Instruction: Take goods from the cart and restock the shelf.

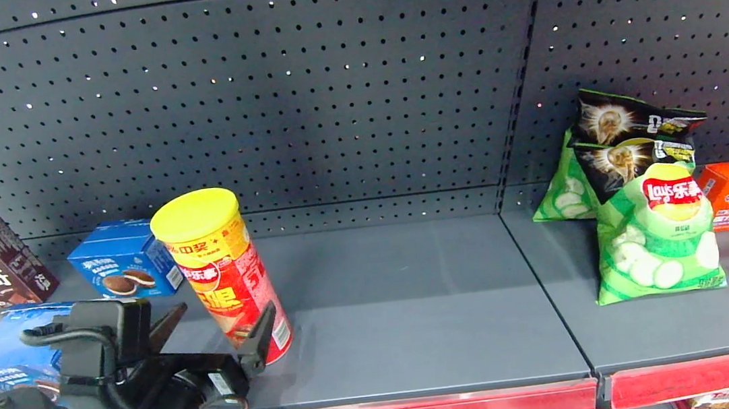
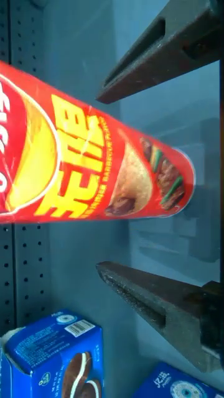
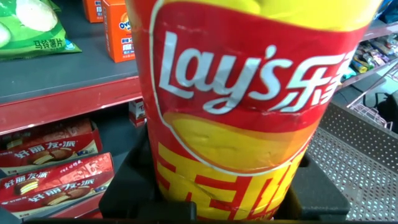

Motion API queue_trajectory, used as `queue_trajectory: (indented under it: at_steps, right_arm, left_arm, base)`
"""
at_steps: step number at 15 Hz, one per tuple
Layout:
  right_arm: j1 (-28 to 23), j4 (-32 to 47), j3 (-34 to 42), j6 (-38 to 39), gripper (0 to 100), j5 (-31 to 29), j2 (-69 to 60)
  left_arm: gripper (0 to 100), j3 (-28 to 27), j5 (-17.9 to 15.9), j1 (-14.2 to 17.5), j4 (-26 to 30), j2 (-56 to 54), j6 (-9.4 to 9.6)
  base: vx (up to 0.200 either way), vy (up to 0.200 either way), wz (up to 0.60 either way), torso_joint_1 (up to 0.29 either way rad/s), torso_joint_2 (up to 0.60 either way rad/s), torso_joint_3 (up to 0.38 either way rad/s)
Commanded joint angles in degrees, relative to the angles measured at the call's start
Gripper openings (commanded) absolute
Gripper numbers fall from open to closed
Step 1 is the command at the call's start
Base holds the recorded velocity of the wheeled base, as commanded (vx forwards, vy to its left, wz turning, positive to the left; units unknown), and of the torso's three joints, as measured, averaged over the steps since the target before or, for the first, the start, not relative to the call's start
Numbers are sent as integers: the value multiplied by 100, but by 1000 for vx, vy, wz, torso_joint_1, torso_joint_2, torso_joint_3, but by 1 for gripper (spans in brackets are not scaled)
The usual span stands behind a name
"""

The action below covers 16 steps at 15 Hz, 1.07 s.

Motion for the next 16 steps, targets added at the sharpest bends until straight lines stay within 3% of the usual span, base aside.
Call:
queue_trajectory:
  at_steps: [1, 13, 16]
  right_arm:
    - [1, 1, -6, 3, 0, 0, -1]
    - [1, 1, 126, 21, 0, 0, 8]
    - [1, 27, 126, 38, 0, -18, -1]
  left_arm:
    - [100, 97, 0, -37, -8, -281, -3]
    - [100, 299, 44, 25, -8, -1661, 5]
    - [100, 299, 97, 236, -8, -2171, 5]
  base:
    - [0, 0, 0, 0, 0, 0]
    - [0, 0, 0, 0, 0, 0]
    - [0, 0, 0, 0, 0, 0]
